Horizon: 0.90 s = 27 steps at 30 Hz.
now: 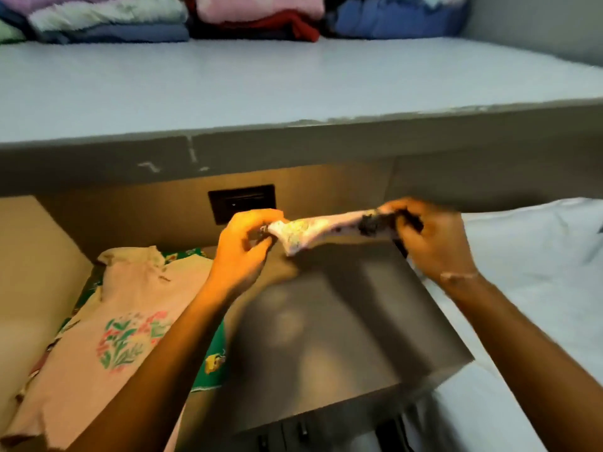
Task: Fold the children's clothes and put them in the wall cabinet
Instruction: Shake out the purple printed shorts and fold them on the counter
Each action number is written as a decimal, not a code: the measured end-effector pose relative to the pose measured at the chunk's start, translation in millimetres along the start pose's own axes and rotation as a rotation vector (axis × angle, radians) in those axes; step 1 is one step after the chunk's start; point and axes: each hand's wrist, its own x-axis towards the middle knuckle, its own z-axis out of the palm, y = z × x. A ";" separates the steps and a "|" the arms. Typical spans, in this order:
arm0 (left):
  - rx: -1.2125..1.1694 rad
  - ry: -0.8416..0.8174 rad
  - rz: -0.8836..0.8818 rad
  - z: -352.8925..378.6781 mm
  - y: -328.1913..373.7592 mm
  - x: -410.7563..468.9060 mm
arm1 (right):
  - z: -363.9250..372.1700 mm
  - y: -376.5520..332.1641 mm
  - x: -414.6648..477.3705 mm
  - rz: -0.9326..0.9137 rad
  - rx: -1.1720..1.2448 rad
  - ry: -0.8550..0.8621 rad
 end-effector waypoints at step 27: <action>0.318 -0.606 -0.248 40.6 -52.0 -147.8 | 42.6 40.3 -215.8 0.182 -0.114 -0.487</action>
